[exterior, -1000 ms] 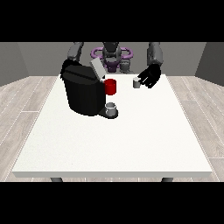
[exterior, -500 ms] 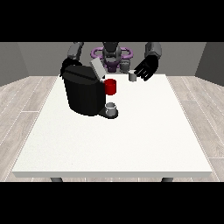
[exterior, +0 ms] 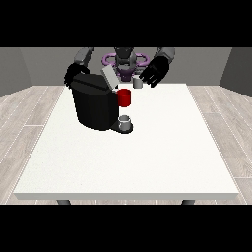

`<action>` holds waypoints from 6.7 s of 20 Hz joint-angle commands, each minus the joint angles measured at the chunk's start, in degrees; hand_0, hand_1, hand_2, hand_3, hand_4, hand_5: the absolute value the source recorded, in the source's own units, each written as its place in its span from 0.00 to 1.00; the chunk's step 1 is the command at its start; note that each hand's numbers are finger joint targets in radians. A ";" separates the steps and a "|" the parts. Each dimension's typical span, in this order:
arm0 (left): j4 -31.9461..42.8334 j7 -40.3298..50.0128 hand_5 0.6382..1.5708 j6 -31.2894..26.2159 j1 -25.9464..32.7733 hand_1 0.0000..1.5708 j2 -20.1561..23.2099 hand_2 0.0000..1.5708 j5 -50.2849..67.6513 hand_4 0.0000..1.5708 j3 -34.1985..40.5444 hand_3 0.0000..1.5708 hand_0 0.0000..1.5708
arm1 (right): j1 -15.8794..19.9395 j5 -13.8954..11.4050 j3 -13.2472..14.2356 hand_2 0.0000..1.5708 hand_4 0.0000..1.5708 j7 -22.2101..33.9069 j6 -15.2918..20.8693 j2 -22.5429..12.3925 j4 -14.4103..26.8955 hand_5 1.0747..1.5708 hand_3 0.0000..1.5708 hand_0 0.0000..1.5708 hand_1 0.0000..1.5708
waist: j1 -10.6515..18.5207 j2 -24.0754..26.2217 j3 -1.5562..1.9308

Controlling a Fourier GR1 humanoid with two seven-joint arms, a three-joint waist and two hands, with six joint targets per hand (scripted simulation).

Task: Insert the coffee pod into the coffee machine and close the lid

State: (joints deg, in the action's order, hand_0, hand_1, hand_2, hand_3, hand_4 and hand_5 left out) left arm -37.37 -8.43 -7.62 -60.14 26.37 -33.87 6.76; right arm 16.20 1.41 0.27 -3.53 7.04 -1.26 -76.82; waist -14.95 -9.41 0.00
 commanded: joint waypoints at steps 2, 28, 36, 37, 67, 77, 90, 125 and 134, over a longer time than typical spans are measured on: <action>1.96 0.21 1.00 -1.38 -2.24 0.80 2.96 0.84 0.33 0.31 1.86 0.80 0.80 | -1.11 -1.28 -1.95 0.00 0.32 4.63 0.53 -0.26 -4.55 1.00 0.00 0.00 0.00 | -3.14 0.04 -0.02; 2.16 1.81 1.00 -0.10 -7.25 0.75 -2.44 0.80 -3.04 0.31 -0.38 0.76 0.75 | 4.27 -0.87 1.20 0.00 0.32 4.65 4.52 0.60 -3.91 1.00 0.00 0.00 0.00 | -1.50 -4.03 0.00; 2.33 2.51 1.00 -0.28 -6.97 0.75 -3.67 0.79 -3.76 0.31 -0.81 0.76 0.75 | 1.92 0.24 2.18 0.00 0.29 2.21 2.76 -0.19 -2.71 1.00 0.00 0.00 0.00 | -1.20 -3.99 0.02; 2.72 0.05 1.00 2.52 -5.86 0.75 -1.96 0.80 -4.18 0.31 -0.01 0.75 0.75 | 1.98 -0.47 1.28 0.00 0.28 3.32 3.89 0.49 -4.86 1.00 0.00 0.00 0.00 | -1.83 -5.70 0.00; 3.78 -3.33 1.00 -1.50 -5.71 0.00 0.63 0.24 -8.71 0.00 -2.76 0.07 0.00 | 1.16 -0.19 0.93 0.00 0.30 1.43 2.46 -0.18 -4.52 1.00 0.00 0.00 0.00 | -2.72 -6.16 -0.01; 1.94 -1.45 1.00 -3.65 -6.30 0.00 -2.25 0.00 -9.53 0.00 -3.79 0.00 0.00 | 2.80 -1.34 3.28 0.00 0.22 -0.38 5.95 0.06 0.59 1.00 0.00 0.00 0.00 | 1.65 -4.48 0.01; 0.10 0.35 1.00 -6.95 -0.60 0.00 -6.21 0.00 -5.43 0.00 -0.72 0.00 0.00 | -3.72 1.54 5.77 0.00 0.24 -3.10 3.94 -0.48 3.70 1.00 0.00 0.00 0.00 | 5.40 4.41 0.02; -16.93 -1.97 1.00 -10.02 31.39 0.00 -22.39 0.00 26.84 0.13 13.15 0.00 0.00 | 0.32 0.59 -0.05 0.00 0.15 7.01 -7.39 -7.62 -8.25 1.00 0.00 0.00 0.00 | 20.25 17.74 0.00; -30.11 4.64 1.00 -5.81 41.49 0.00 -26.34 0.00 33.41 0.00 3.11 0.00 0.00 | 3.18 3.54 4.99 0.00 0.00 4.59 -11.47 -9.86 0.97 1.00 0.00 0.00 0.00 | 24.22 16.84 0.03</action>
State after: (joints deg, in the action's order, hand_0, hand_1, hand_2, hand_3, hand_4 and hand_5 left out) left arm -62.77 -7.18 -16.54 -20.92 0.55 -4.40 13.85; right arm 17.45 2.83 2.78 1.84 -1.83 -9.67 -79.40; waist 9.01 8.64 0.01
